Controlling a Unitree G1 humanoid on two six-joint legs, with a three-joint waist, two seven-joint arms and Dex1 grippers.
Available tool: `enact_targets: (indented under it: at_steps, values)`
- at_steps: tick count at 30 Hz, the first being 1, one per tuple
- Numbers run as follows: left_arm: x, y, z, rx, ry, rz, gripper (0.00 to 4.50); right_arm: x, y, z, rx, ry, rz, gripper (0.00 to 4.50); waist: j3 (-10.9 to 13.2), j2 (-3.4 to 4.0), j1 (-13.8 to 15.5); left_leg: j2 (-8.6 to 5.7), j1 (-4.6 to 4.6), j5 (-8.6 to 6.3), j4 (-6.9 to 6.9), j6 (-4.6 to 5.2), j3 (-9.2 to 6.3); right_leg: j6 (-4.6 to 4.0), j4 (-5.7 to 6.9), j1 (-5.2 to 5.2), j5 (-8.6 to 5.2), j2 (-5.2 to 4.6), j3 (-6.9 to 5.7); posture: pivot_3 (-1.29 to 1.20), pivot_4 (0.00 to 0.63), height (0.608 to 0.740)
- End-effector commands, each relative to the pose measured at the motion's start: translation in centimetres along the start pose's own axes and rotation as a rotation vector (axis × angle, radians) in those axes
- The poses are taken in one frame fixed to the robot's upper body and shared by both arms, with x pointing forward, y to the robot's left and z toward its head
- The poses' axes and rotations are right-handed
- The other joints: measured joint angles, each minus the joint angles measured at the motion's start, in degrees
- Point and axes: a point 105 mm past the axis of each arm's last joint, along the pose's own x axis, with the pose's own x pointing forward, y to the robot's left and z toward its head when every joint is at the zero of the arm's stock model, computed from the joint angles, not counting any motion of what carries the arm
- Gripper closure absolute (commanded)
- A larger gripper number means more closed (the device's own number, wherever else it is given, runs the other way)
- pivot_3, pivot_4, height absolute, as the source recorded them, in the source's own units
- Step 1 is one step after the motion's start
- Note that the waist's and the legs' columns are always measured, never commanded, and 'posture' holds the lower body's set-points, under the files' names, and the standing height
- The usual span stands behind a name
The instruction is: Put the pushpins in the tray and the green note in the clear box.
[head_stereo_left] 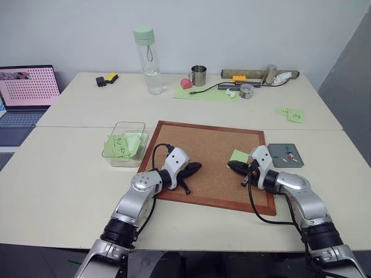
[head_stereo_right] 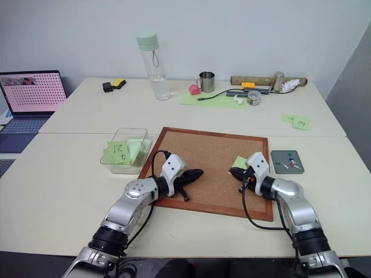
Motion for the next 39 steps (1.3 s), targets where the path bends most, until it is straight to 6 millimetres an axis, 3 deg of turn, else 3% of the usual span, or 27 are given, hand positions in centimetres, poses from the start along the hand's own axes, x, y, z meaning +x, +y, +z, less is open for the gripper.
enact_targets:
  at_steps: [1,8,15,24,29,34,39]
  values:
    - [-0.2,-0.8,-3.0,-0.081,0.098,-0.007,4.50,-0.5,0.3,2.4,-0.055,-0.079,0.029,4.49,0.01,0.01,0.03,0.00,0.00,0.00,0.00,0.00,0.00,0.00,-0.01,0.00,0.00,0.00,0.00,0.00,0.150,0.740]
    - [0.1,0.3,-2.6,-0.116,0.073,0.051,4.50,-1.1,1.4,6.0,-0.189,-0.137,0.093,4.49,0.06,0.04,0.07,0.00,-0.04,0.00,-0.01,0.00,-0.01,0.01,-0.03,-0.02,0.00,0.00,-0.01,0.00,0.150,0.740]
    - [0.1,2.0,0.8,-0.165,-0.044,0.086,4.50,-1.6,2.2,7.5,-0.373,-0.123,0.129,4.49,0.13,-0.09,0.47,-0.02,-0.03,0.00,0.03,0.00,-0.14,0.04,-0.03,0.06,0.01,-0.01,-0.13,0.00,0.150,0.740]
    - [-3.5,1.6,8.4,-0.511,-0.315,-0.152,2.80,-1.9,2.9,7.3,-0.606,-0.077,0.183,4.50,0.65,-0.42,-0.06,0.01,-0.25,0.02,0.00,-0.06,-0.17,0.02,-0.11,-0.14,0.00,-0.01,-0.18,0.00,0.150,0.740]
    - [-3.8,1.3,9.6,-0.619,-0.358,-0.201,1.97,-1.9,3.4,7.8,-0.701,-0.093,0.213,4.50,0.68,-0.45,-0.03,0.00,-0.26,0.03,0.00,-0.08,-0.25,0.03,-0.32,-0.04,0.01,-0.01,-0.25,0.00,0.150,0.740]
    - [-2.8,1.0,10.1,-0.704,-0.384,-0.220,1.13,-1.8,3.9,8.7,-0.825,-0.105,0.258,4.50,0.71,-0.49,0.03,0.00,-0.31,0.13,0.00,-0.27,-0.26,0.06,-0.48,-0.03,0.04,-0.01,-0.26,0.00,0.150,0.740]
    - [-1.5,-0.7,10.1,-0.720,-0.355,-0.290,1.13,-1.7,4.8,8.9,-0.876,-0.118,0.303,4.50,0.71,-0.50,0.06,0.00,-0.32,0.14,-0.01,-0.30,-0.28,0.06,-0.50,-0.04,0.04,-0.01,-0.28,0.00,0.150,0.740]
